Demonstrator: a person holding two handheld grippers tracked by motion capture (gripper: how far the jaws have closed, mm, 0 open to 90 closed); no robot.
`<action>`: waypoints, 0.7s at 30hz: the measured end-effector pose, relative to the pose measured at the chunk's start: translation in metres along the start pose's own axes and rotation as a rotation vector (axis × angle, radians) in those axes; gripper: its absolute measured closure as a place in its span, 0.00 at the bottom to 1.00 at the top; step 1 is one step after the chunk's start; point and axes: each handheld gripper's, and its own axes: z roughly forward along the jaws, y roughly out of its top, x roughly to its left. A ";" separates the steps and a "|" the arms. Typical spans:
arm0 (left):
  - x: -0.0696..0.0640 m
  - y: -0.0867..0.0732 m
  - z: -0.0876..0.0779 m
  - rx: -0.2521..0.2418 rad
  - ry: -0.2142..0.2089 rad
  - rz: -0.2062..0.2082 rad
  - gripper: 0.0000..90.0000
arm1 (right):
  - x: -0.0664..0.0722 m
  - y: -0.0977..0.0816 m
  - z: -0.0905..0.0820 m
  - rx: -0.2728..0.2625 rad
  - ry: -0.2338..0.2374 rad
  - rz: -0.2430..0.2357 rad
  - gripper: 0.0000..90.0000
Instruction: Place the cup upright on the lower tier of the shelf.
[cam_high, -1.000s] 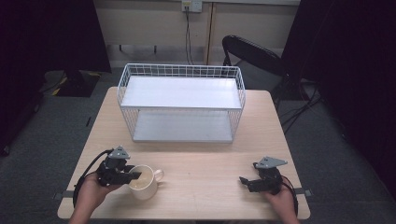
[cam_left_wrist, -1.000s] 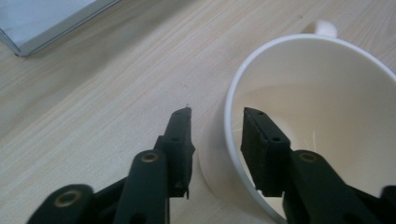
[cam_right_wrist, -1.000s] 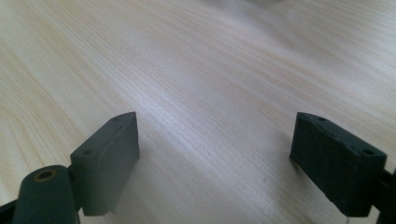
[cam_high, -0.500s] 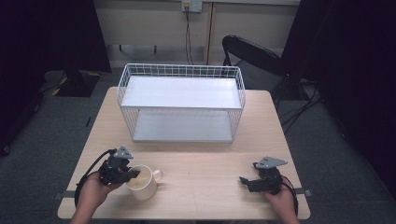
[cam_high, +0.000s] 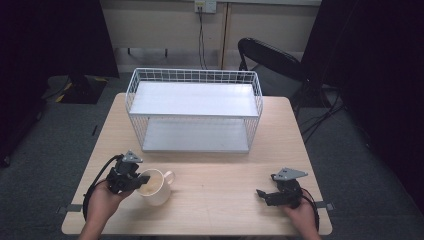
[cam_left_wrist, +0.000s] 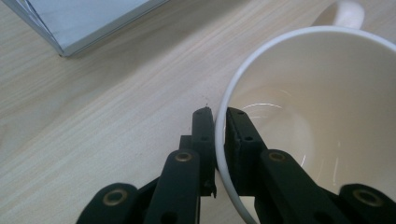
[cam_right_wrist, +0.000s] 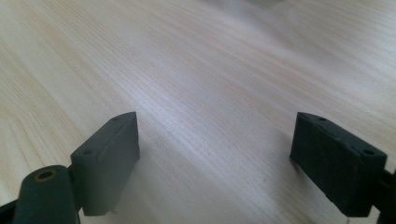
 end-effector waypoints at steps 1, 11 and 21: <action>0.001 0.002 0.002 0.002 0.005 -0.006 0.92 | 0.000 0.000 0.000 0.000 0.000 0.000 0.16; 0.006 0.012 0.009 -0.039 0.014 -0.056 0.92 | 0.000 0.000 0.000 0.000 0.000 0.001 0.16; 0.010 0.020 0.013 -0.067 0.024 -0.082 0.92 | 0.000 0.000 0.000 0.000 0.000 0.000 0.16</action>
